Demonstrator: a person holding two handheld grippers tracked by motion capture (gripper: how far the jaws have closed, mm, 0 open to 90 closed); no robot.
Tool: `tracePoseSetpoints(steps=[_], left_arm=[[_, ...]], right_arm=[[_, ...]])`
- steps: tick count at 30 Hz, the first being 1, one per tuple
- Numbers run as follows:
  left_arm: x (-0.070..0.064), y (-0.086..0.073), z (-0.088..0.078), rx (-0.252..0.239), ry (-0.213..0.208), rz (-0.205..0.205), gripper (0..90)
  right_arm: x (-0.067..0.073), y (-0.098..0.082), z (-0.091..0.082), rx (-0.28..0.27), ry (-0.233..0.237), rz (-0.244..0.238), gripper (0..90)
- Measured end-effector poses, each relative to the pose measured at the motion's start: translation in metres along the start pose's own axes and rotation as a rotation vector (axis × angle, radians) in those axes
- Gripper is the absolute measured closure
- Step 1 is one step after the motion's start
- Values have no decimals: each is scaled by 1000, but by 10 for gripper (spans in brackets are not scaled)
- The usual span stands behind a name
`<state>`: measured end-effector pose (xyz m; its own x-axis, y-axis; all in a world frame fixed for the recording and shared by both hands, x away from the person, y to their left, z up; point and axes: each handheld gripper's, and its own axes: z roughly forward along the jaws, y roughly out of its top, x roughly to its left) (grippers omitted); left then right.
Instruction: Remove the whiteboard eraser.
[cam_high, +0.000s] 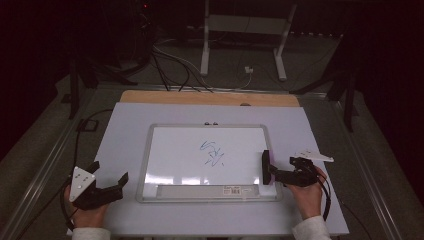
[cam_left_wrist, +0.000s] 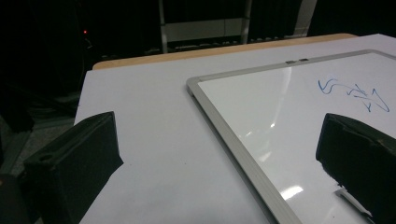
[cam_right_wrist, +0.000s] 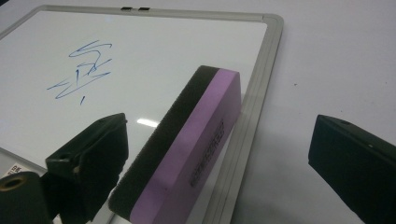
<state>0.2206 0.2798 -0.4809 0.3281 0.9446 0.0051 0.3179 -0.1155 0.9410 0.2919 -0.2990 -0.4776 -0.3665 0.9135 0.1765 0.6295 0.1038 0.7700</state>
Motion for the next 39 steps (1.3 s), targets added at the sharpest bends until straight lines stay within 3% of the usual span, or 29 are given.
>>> tracePoseSetpoints(steps=[11, 18, 28, 32, 36, 39], left_arm=[[0, 0, 0, -1, 2, 2, 5], [-1, 0, 0, 3, 2, 7, 6], [-1, -1, 1, 2, 3, 6, 5], [-1, -1, 1, 3, 3, 7, 6], [-1, 0, 0, 3, 4, 9, 6], [-1, 0, 0, 2, 4, 10, 6]], right_arm=[[1, -5, 2, 27, -11, 9, 140], [2, -5, 2, 36, 17, 19, 227], [18, -4, 9, 48, 49, -10, 239], [25, -5, 16, 79, 32, -33, 261], [31, -7, 22, 110, -38, -65, 387], [35, -7, 24, 120, -78, -84, 421]])
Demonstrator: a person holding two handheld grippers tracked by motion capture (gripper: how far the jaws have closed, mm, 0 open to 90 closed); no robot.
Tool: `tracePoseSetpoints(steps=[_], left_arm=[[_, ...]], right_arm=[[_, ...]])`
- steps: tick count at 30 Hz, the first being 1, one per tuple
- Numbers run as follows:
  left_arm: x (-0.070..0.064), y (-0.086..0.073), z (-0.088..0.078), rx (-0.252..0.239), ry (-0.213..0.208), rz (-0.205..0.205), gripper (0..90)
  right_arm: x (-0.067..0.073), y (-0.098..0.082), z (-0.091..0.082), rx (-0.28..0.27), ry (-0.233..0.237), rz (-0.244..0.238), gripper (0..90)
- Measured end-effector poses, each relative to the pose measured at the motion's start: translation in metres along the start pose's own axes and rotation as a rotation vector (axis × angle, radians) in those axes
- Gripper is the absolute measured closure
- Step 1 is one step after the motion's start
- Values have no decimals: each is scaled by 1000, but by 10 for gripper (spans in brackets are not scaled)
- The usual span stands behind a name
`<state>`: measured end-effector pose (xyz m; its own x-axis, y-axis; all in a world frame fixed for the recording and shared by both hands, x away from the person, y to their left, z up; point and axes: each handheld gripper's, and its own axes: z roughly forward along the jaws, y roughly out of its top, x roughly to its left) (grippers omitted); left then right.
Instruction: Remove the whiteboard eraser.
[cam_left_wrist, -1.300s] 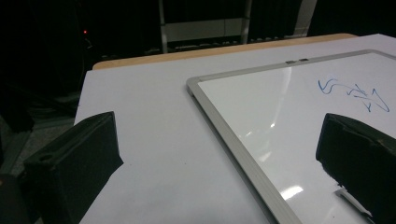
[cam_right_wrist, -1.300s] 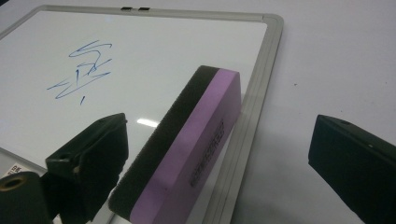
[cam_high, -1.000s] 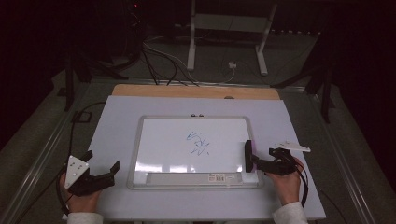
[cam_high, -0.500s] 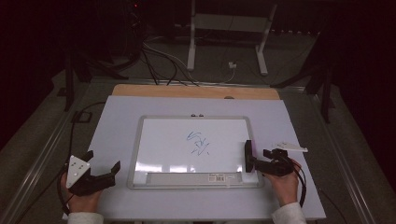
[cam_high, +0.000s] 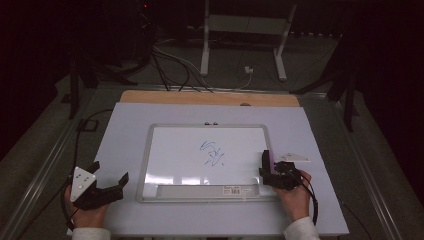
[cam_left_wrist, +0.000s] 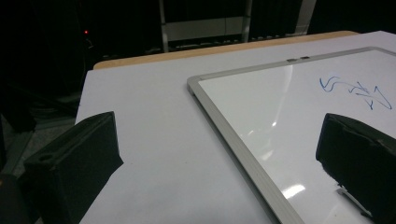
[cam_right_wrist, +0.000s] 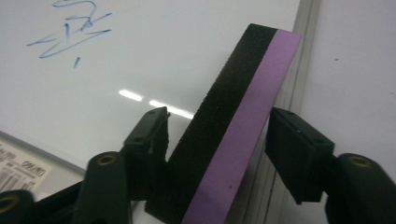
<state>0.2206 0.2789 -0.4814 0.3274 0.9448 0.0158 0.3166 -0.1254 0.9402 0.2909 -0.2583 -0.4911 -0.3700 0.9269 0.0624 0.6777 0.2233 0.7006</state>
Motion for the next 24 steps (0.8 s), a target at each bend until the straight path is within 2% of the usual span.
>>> tracePoseSetpoints(steps=[6, 8, 14, 24], left_arm=[[0, 0, -1, 0, 3, 2, 5], [0, 0, -1, 0, 4, 1, 5], [0, 0, -1, 1, 4, 2, 5], [0, 0, 0, 1, 4, 3, 6]], right_arm=[[-2, 1, -3, -24, -35, 10, 579], [-4, 1, -4, -36, -26, 18, 623], [0, 14, -15, -112, -34, -5, 632], [4, 31, -10, -128, -19, -14, 629]])
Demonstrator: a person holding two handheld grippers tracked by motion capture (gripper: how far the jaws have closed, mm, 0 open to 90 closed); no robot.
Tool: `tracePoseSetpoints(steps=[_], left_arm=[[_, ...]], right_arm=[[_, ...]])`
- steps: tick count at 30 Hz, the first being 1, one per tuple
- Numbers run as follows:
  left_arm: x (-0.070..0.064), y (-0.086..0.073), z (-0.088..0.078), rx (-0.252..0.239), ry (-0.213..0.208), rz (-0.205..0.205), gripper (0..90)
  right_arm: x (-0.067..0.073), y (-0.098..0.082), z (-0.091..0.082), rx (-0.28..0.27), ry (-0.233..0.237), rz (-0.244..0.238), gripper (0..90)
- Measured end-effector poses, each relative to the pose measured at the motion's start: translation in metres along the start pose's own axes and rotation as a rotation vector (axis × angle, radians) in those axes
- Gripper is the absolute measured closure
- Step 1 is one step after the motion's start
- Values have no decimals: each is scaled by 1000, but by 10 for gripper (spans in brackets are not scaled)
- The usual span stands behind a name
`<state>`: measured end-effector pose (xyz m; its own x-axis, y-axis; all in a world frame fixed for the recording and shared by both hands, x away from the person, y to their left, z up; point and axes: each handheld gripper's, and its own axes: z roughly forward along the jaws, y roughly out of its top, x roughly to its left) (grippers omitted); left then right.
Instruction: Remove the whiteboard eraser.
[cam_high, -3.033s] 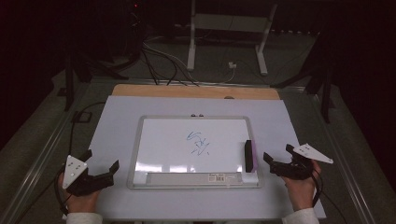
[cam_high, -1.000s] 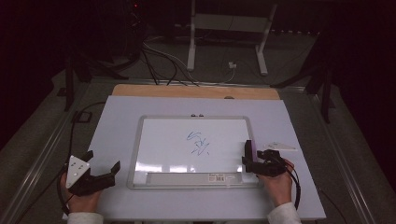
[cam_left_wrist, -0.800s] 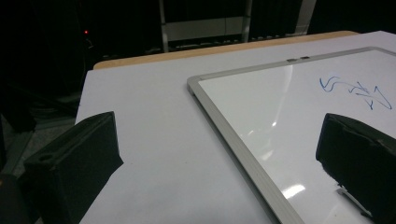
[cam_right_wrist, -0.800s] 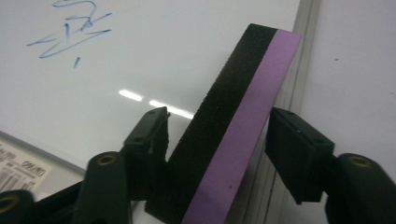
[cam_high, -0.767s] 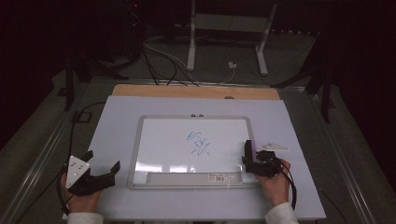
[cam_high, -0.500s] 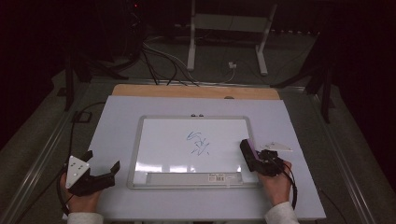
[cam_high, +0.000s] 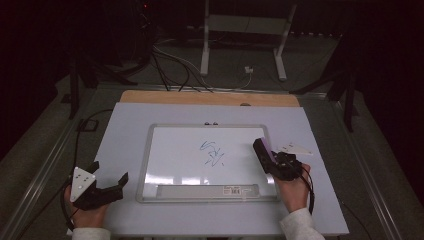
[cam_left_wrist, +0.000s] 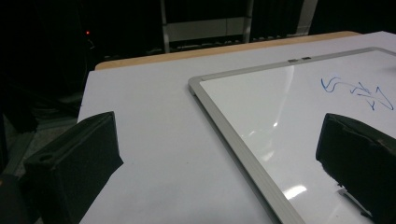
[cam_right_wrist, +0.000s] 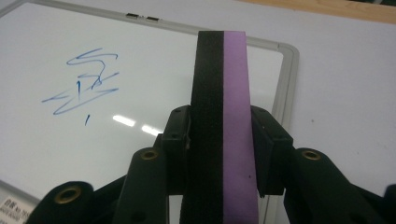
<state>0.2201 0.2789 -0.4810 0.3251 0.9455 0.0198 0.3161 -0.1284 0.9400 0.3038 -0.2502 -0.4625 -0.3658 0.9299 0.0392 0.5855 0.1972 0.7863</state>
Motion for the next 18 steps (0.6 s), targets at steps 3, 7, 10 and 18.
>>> tracePoseSetpoints(steps=[3, 7, 10, 18], left_arm=[[0, 0, 0, -1, 1, 3, 5], [0, 0, 0, 0, 2, -1, 6], [0, 0, 0, 0, 1, 0, 6], [1, 0, 0, -1, 1, -5, 6]], right_arm=[[0, 3, 6, -3, 20, 17, 629], [2, 8, 15, -4, 25, 12, 627], [4, 12, 23, -10, 29, 10, 626], [10, 19, 43, 9, 29, -12, 625]])
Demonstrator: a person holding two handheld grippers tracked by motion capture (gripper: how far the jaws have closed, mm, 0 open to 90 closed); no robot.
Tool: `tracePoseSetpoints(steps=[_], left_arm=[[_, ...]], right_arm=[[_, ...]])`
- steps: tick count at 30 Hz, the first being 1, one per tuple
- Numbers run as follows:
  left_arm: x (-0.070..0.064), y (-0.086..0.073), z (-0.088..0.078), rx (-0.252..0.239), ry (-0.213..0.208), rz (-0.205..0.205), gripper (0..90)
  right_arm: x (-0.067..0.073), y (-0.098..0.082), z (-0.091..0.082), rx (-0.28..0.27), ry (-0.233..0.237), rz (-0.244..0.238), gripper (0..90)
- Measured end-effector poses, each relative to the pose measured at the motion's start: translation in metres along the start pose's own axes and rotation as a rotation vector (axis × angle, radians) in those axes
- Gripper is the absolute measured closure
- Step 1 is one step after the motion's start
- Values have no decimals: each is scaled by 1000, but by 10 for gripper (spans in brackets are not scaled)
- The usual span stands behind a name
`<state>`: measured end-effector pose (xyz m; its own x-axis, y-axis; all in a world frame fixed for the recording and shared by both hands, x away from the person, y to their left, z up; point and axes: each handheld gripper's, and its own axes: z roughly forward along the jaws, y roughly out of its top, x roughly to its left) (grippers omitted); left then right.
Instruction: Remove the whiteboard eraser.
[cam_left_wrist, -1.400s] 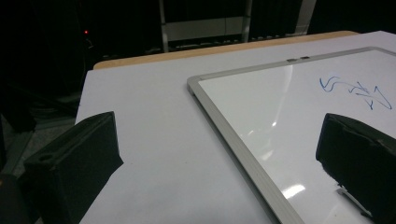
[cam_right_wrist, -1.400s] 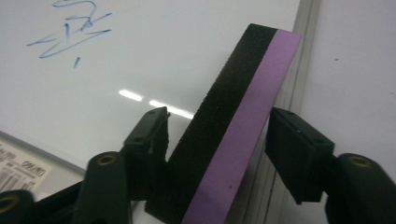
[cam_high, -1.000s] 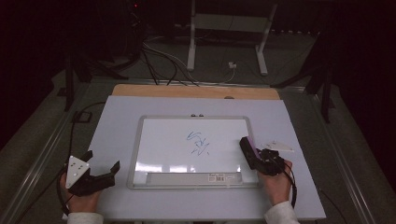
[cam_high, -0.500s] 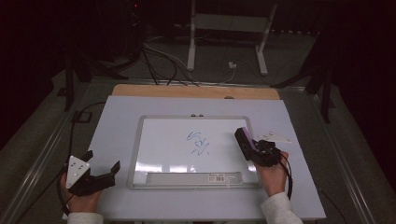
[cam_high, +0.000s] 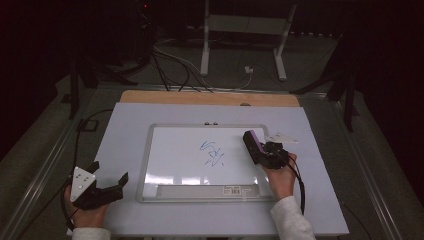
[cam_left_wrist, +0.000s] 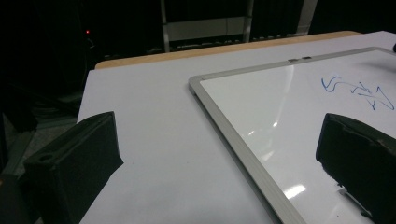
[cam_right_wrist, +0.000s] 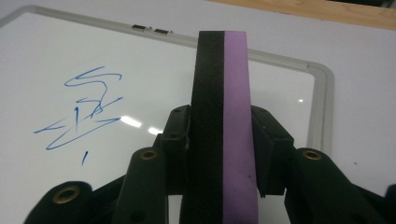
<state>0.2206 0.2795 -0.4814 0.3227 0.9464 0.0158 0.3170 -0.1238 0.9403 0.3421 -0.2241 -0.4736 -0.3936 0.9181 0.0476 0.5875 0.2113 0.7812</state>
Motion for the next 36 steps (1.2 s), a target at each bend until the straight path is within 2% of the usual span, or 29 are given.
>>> tracePoseSetpoints(steps=[6, 14, 30, 36], left_arm=[[0, 0, 0, -1, 0, -1, 6], [0, 0, 1, 0, -1, 1, 6], [0, -1, 1, 6, -3, 1, 6], [0, -1, 1, 6, -3, 1, 6]], right_arm=[[5, 2, 12, 20, -11, -35, 624], [9, 2, 23, 35, -16, -48, 622], [15, 4, 31, 57, -50, -95, 618], [17, 3, 33, 63, -48, -105, 614]])
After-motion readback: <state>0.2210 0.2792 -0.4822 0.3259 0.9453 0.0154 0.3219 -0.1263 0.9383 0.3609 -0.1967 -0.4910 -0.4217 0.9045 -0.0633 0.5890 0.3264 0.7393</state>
